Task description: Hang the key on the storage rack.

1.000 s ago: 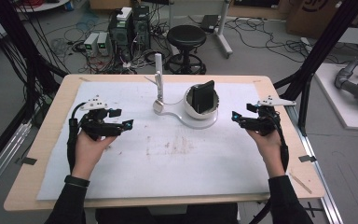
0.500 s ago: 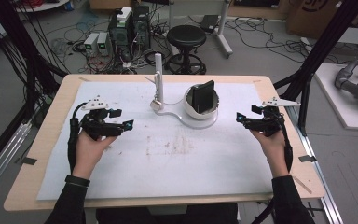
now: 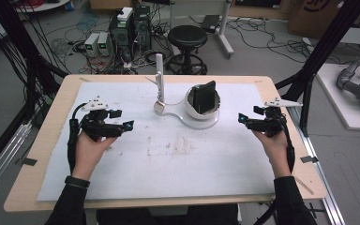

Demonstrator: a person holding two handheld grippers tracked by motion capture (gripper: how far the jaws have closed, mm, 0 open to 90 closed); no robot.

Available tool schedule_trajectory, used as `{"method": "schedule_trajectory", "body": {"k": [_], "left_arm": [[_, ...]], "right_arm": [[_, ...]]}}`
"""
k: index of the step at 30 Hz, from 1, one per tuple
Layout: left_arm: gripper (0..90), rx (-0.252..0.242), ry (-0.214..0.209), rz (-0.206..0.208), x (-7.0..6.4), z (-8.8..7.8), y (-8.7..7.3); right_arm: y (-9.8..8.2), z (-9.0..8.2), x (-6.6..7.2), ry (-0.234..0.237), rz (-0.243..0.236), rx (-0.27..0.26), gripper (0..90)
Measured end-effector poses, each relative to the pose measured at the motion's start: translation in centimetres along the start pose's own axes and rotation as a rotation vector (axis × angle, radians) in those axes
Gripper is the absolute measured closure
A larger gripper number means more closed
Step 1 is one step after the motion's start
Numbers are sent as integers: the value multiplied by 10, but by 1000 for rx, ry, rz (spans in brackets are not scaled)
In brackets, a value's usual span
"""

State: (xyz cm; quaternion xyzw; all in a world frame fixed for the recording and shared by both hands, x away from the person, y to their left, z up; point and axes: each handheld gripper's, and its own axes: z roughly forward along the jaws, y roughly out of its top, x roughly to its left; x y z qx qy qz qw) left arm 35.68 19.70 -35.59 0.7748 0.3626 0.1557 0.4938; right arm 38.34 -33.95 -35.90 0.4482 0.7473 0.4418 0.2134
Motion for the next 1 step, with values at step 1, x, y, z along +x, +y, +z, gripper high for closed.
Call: {"method": "schedule_trajectory", "body": {"k": [1], "left_arm": [[291,0,0,0,0,0,0]], "right_arm": [[0,0,0,-2,0,3,208]]}}
